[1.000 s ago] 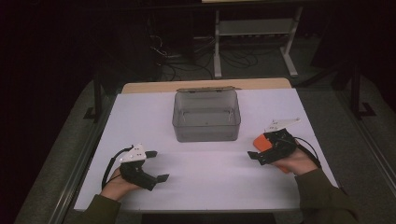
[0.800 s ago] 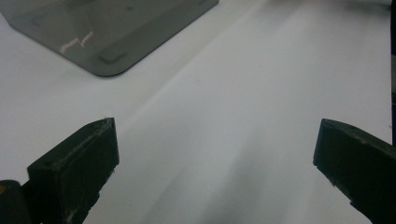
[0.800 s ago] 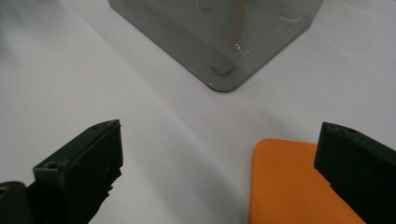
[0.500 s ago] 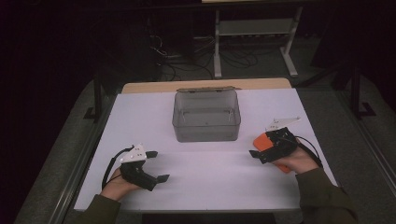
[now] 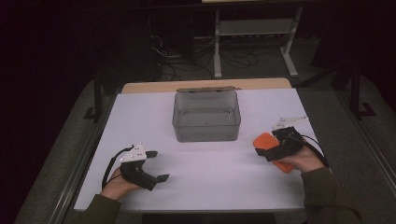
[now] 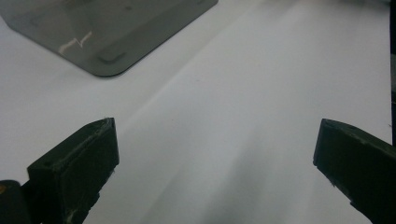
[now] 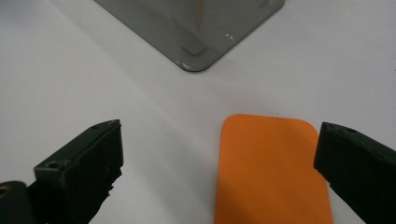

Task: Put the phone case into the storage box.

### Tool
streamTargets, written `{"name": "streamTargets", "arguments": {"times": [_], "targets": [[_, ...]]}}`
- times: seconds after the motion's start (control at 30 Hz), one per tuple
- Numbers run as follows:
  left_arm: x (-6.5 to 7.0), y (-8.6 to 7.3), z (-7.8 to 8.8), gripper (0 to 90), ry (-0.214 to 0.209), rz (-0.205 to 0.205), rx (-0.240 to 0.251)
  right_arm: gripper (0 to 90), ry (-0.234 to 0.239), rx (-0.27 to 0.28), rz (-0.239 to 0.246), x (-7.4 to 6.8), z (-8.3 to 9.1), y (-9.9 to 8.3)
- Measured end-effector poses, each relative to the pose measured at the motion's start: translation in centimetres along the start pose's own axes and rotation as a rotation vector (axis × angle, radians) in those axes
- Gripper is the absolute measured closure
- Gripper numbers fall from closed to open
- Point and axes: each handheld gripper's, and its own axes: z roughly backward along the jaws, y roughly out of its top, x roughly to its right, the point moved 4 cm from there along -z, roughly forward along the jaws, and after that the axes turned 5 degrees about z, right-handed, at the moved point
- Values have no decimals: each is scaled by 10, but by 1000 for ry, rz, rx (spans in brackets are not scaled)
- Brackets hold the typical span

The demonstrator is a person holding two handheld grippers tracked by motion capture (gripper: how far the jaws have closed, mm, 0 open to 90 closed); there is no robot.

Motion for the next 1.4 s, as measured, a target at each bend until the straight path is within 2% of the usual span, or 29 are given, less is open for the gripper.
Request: {"name": "streamTargets", "arguments": {"times": [0.73, 1.1, 1.4], "targets": [[0, 0, 0, 0, 2, 0, 2, 9, -36, -25, -38, 20, 12, -16], [0, 0, 1, 0, 1, 1, 4, 9, -31, -54, -62, 28, 15, -25], [0, 0, 0, 0, 0, -1, 1, 9, -22, -98, -63, 29, 11, -30]]}}
